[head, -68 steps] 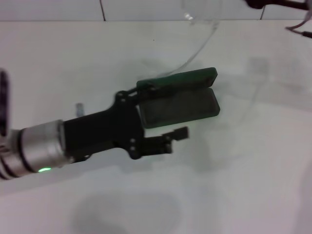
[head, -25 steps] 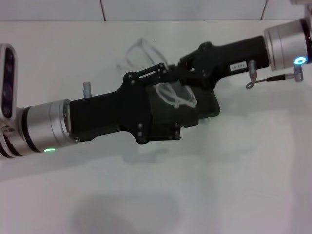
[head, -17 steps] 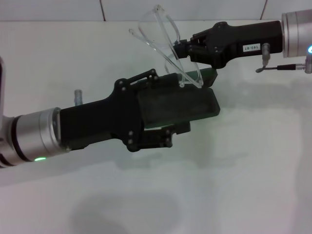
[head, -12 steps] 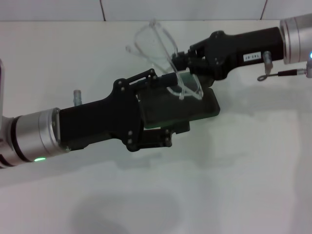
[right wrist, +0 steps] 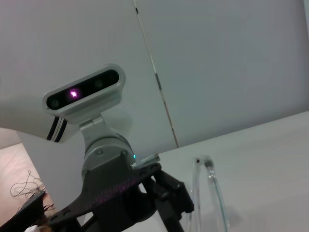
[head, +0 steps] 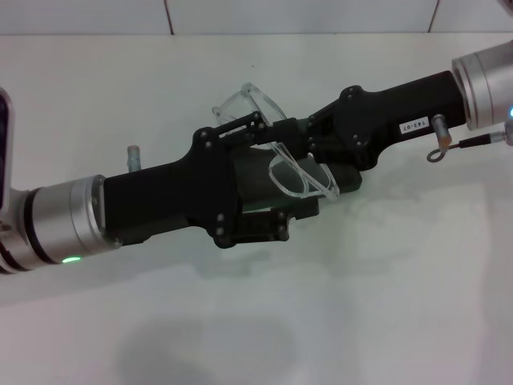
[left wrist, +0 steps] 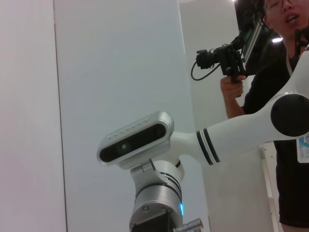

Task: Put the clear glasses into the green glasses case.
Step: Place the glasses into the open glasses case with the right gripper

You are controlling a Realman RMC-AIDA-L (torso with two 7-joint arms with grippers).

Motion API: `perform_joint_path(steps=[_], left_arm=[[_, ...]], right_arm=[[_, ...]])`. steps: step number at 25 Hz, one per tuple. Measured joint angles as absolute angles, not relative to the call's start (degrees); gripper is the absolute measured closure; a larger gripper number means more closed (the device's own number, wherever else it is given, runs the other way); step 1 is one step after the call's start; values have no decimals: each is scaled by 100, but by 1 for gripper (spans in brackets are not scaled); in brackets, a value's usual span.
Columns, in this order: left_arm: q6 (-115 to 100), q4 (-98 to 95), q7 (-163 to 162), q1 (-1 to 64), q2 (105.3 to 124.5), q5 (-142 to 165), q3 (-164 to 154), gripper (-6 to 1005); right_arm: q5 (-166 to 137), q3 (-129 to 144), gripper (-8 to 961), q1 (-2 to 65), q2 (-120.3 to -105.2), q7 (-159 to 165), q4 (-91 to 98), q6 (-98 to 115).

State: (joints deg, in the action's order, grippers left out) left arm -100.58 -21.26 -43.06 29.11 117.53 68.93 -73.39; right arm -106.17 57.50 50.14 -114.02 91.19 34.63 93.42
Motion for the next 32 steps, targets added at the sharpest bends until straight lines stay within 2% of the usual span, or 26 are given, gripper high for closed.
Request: perform_joint_path(steps=[18,32], left_arm=[[-10119,-2122,-4209,2678,11760,6831,-7339,163],[-10087,-2104,-4170,2722,11803,6821,-7339,163]], right_arm=[[-10568,5517,888,4872,-11325,9104,3656,9204],[-10613,5582,889,4941,-11353,9097,3645,9636]])
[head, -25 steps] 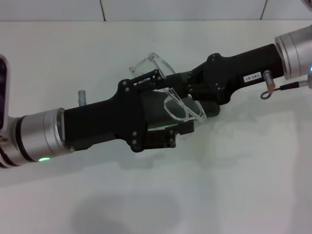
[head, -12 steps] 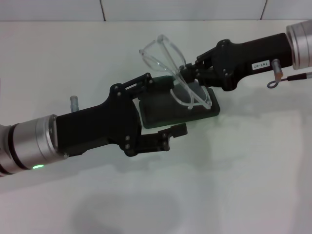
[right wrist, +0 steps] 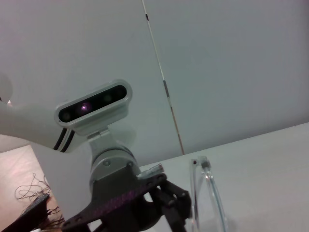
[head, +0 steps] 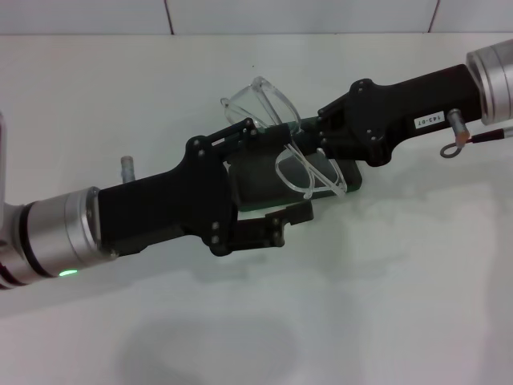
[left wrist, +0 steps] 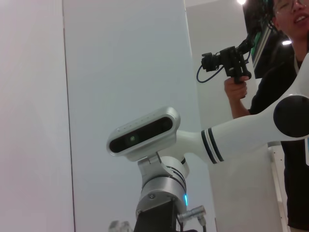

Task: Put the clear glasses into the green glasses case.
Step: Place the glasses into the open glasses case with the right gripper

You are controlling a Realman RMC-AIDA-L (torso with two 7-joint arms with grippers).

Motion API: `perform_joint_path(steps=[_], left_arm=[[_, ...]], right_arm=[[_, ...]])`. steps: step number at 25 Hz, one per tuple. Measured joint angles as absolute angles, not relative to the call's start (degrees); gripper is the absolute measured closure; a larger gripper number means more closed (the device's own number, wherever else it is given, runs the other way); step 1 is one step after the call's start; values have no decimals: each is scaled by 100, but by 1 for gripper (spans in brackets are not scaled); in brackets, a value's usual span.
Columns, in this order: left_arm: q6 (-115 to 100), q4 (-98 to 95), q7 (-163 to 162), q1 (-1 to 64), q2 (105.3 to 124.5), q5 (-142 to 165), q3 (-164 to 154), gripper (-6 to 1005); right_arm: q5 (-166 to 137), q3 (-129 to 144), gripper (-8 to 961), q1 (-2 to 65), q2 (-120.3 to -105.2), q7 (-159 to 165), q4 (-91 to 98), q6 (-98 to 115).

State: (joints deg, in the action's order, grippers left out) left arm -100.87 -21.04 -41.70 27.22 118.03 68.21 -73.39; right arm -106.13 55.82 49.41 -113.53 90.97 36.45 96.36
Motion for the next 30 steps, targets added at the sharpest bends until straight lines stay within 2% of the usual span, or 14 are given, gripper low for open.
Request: perform_joint_path(steps=[6,11,15,16,30], left_arm=[[-10339,-2129,-4160,2469,11770,6799,-7169,163],[-10332,-2072,-4086,2005,11768,6796,-6553,162],[-10182,-2040,-4055,1654,11797,6794,-6086,162],[-10176,-2041,-4052,1621,11800,6793,-6045,162],[-10025,-2016,-4026,1489,11813,6842,-5932,162]], right_arm=[[-10698,5623,889,4791,-11361,9079,4009,9204],[-11915,6331,889,4725,-11535,9646,5550,8728],[-12597,7190,888,4737,-11574,10306,6427,8526],[-13064,8180,888,4691,-11587,10804,6925,7972],[-14358,10625,889,4433,-11619,11742,7122,5996]])
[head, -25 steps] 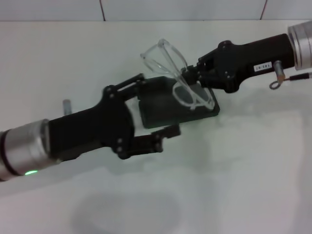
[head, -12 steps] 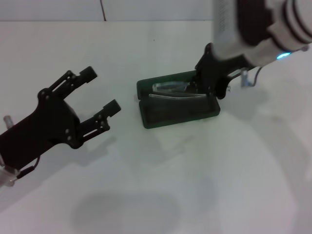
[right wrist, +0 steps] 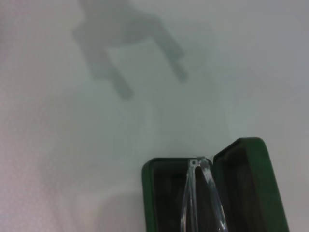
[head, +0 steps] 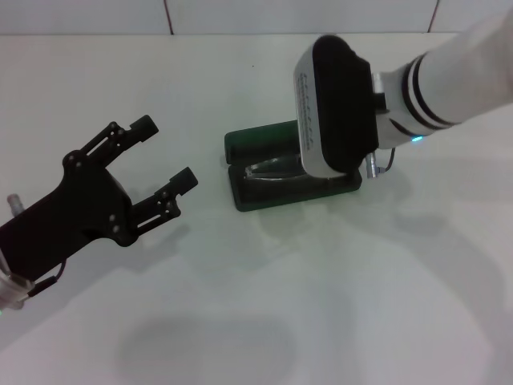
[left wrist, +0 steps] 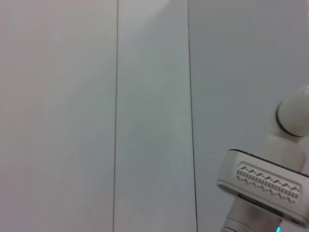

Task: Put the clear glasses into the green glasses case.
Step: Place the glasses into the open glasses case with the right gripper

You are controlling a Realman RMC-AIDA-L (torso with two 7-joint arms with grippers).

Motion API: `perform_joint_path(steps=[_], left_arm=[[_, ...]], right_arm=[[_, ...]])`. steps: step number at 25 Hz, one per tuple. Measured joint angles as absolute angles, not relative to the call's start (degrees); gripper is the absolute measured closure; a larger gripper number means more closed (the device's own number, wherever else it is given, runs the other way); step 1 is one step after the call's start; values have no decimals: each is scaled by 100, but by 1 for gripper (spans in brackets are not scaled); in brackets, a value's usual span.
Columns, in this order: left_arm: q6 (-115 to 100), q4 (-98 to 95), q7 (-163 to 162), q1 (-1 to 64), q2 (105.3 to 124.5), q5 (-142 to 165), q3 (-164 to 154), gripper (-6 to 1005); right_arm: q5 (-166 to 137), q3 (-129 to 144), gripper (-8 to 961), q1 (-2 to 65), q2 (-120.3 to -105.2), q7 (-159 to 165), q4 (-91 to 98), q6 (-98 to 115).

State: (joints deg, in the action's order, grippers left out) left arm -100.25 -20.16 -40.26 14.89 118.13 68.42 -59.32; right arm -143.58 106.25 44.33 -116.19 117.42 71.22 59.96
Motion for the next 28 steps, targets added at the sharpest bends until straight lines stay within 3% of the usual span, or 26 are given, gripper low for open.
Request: perform_joint_path(steps=[10,20,28], left_arm=[[-9912,-1979,-4035,1631,11819,6862,-5964,162],[-9837,-1968,-4032,1722,11874,6874,-5977,161],[-9826,-1968,-4062,1747,11874,6873,-5977,161]], right_arm=[[-14802,11332,888,3980,-11619,11696,7019,4831],[-14835,11512,888,3937,-11619,11696,6903,4654],[-14844,11520,663,3806,-11619,11727,6979,4502]])
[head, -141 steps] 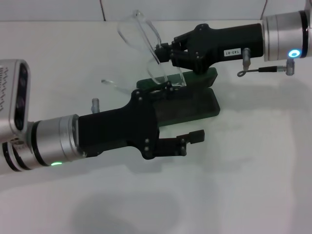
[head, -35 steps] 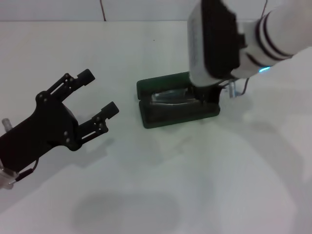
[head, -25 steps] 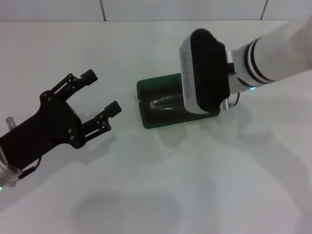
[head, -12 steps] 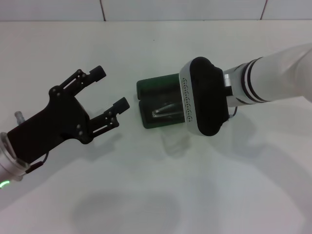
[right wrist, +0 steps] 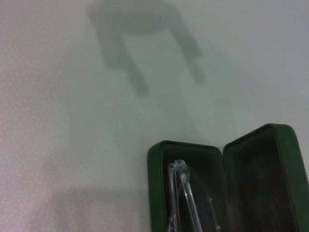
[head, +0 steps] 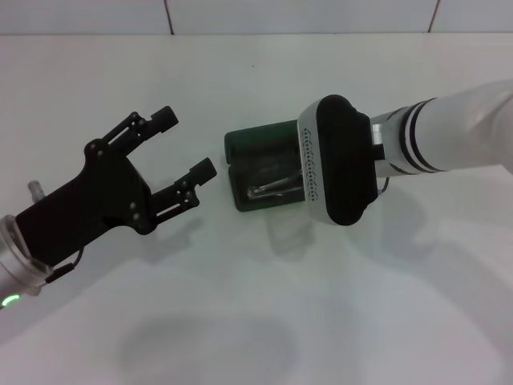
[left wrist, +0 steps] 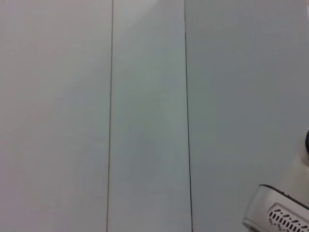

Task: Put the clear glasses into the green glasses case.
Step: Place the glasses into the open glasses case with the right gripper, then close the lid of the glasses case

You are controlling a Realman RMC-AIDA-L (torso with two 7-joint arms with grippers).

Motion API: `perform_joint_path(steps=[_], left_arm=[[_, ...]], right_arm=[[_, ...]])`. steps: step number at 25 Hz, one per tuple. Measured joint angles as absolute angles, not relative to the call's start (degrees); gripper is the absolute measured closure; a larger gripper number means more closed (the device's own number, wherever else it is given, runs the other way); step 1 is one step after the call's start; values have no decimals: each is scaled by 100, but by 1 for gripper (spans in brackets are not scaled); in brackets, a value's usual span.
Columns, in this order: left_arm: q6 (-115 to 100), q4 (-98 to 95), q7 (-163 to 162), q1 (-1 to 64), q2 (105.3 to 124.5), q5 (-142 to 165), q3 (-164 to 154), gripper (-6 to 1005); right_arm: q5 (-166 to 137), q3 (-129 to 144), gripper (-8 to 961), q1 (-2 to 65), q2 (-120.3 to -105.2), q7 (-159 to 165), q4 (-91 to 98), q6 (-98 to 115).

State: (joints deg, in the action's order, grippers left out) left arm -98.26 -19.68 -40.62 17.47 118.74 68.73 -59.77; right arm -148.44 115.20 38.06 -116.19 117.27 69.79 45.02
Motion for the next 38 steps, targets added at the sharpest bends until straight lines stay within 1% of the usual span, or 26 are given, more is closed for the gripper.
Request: perform_joint_path(steps=[3,11,16,21,25,30,31,33,36,38], left_arm=[[-9825,-1968,-4067,1748,11869,6874,-5977,161],[-9825,-1969,-4069,1727,11865,6880,-5977,161],[-9826,-1969,-4070,1746,11876,6882,-5964,160],[-9768,-1969,-4087,1777,11882,6881,-5939,160],[-9430,-1969,-4259,1902,11898,6829,-5930,160],[-8225,-1968,-4952,2408,11948,6684,-5924,160],[-7928,-1966,-5107,2546,11954,6671,-5926,160],[-7259,-1934,-5508,2905,11955,6678,-5945,160],[-6352,-1819,-6000,3429,11955,6735,-5975,160],[-5867,-1766,-6250,3691,11955,6870,-5992,160]], right_arm=[[-14846,11489,572,3723,-11619,11738,7159,4675],[-14496,11047,577,3392,-11600,11658,7964,5547],[-12832,9622,578,3318,-11582,10714,7925,6563],[-10748,7596,576,3249,-11561,9397,6882,7391],[-9747,5921,574,3398,-11527,8516,5261,7940],[-9298,4534,572,3506,-11347,7801,3497,8217],[-9294,4423,572,3488,-11346,7751,3391,8199],[-9288,4199,571,3404,-11372,7634,3271,8151],[-9277,3854,570,3294,-11495,7459,3247,8087],[-9221,3742,569,3259,-11544,7361,3200,8006]])
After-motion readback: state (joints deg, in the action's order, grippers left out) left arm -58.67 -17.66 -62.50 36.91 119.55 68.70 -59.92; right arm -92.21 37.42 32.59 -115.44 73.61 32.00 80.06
